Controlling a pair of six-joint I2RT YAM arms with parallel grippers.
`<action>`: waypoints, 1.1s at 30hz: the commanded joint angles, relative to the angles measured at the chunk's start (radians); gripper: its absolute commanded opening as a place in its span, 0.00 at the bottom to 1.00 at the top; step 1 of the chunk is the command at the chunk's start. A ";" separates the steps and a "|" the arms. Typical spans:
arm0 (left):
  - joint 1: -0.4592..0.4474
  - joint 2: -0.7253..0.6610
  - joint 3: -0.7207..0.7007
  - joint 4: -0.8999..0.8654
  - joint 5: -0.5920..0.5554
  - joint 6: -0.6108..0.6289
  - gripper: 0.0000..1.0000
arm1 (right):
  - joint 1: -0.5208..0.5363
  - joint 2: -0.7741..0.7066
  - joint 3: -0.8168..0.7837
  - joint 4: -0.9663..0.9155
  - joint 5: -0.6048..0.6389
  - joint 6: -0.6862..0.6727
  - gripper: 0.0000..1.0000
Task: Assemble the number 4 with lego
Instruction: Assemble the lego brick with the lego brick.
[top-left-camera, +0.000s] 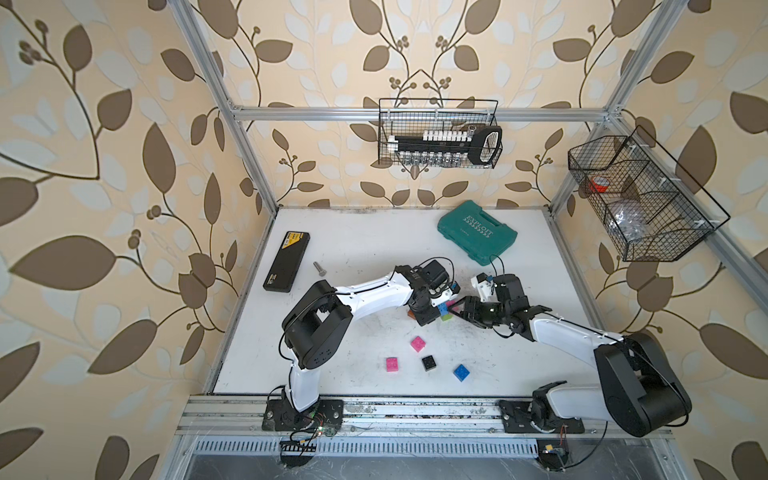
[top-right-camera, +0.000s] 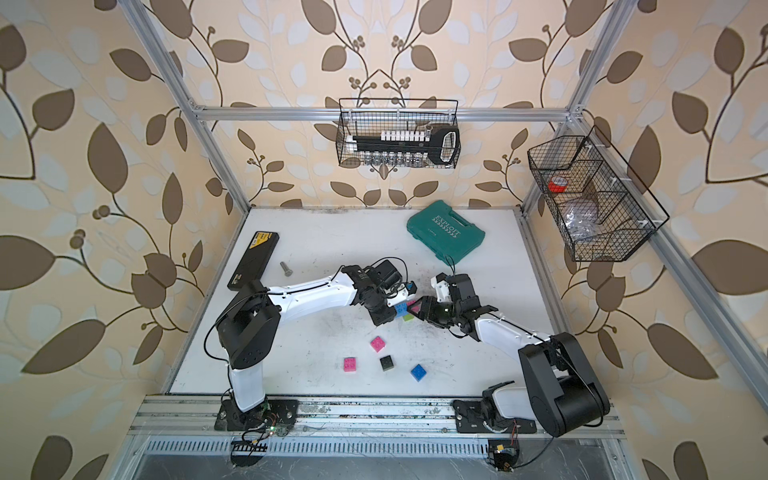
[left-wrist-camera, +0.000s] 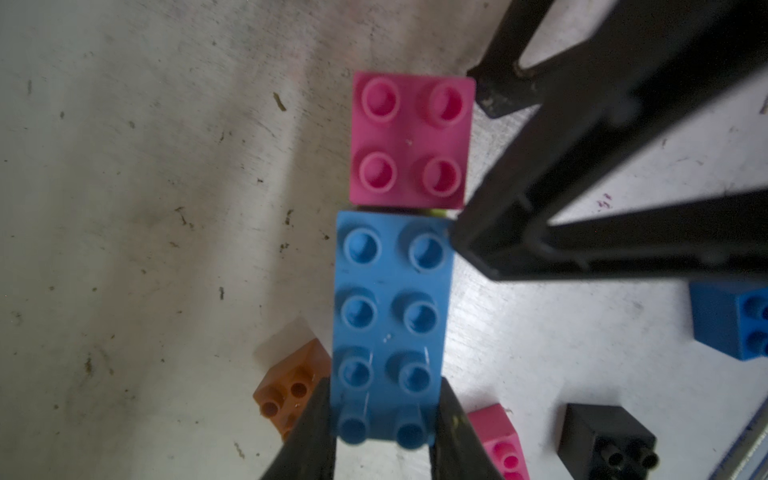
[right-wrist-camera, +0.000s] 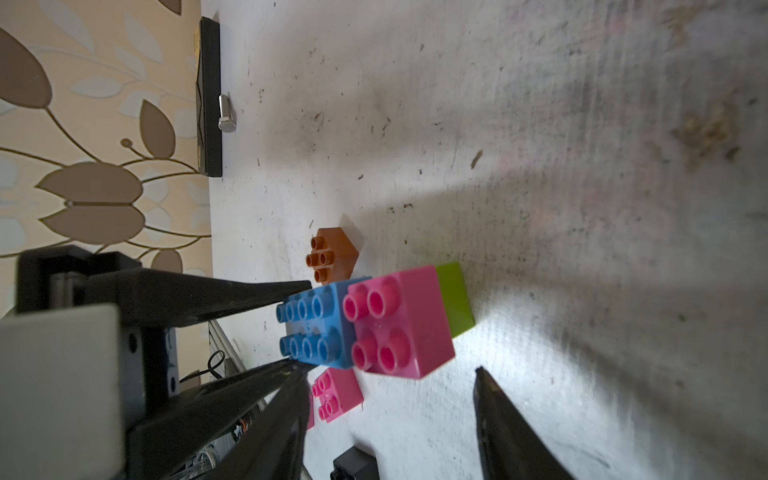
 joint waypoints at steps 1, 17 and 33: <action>-0.014 -0.009 0.018 -0.013 0.014 0.005 0.00 | 0.006 0.014 -0.019 0.031 0.017 0.015 0.59; -0.017 0.021 0.035 -0.035 0.018 0.000 0.00 | 0.014 0.033 -0.025 0.043 0.016 0.017 0.54; -0.022 0.035 0.052 -0.064 0.029 0.012 0.00 | 0.032 0.068 -0.006 -0.001 0.052 0.014 0.51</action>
